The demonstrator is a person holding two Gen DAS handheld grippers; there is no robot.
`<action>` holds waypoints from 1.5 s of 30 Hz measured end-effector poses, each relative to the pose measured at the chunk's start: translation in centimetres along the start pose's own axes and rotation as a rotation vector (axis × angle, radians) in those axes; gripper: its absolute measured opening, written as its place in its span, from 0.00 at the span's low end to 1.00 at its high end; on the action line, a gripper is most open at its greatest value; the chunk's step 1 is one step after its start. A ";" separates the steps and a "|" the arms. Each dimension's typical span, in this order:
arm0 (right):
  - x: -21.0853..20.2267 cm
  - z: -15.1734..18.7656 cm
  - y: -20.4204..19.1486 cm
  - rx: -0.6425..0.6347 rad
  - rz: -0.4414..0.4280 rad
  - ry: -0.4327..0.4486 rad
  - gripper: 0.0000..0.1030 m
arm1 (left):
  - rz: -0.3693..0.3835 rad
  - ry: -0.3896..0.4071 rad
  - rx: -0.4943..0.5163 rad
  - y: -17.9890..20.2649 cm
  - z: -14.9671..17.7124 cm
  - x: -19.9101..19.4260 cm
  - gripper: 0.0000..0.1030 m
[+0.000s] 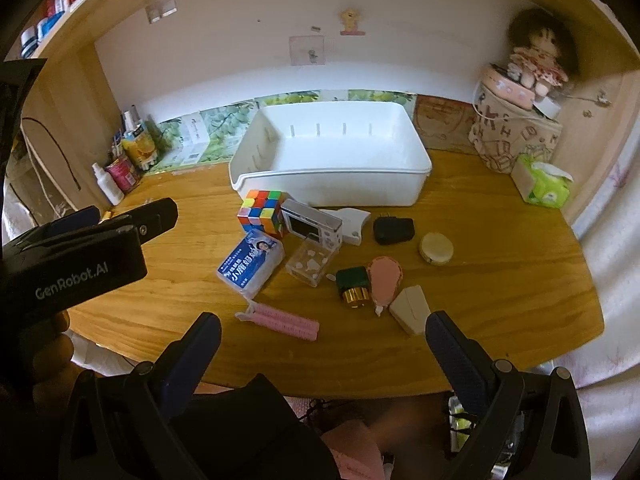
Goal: Organize rigid objects
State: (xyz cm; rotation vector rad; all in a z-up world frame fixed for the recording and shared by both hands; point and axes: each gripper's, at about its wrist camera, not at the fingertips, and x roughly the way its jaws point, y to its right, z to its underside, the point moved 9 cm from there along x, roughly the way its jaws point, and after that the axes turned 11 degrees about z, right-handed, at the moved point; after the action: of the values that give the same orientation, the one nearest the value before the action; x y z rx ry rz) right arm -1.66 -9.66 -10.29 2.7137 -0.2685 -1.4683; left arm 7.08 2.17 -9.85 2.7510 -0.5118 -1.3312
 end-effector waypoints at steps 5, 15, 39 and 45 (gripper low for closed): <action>0.1 0.7 0.5 0.038 0.018 -0.032 1.00 | 0.019 -0.045 0.015 0.4 0.3 0.9 0.99; 2.2 2.1 2.8 0.077 0.040 -0.142 1.00 | 0.000 -0.210 -0.060 0.8 2.5 4.7 0.99; 14.9 3.1 9.6 -0.082 -0.146 -0.566 1.00 | -0.038 -0.590 -0.763 1.0 10.4 12.9 0.99; 17.1 2.9 9.4 -0.185 -0.193 -0.636 1.00 | -0.097 -0.585 -0.917 -0.1 12.1 13.6 0.96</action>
State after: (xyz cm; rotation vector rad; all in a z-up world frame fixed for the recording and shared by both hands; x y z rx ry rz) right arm 3.87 -21.72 -24.92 2.1077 0.1144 -2.2494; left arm 5.62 -0.73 -27.78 1.6595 0.2119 -1.7880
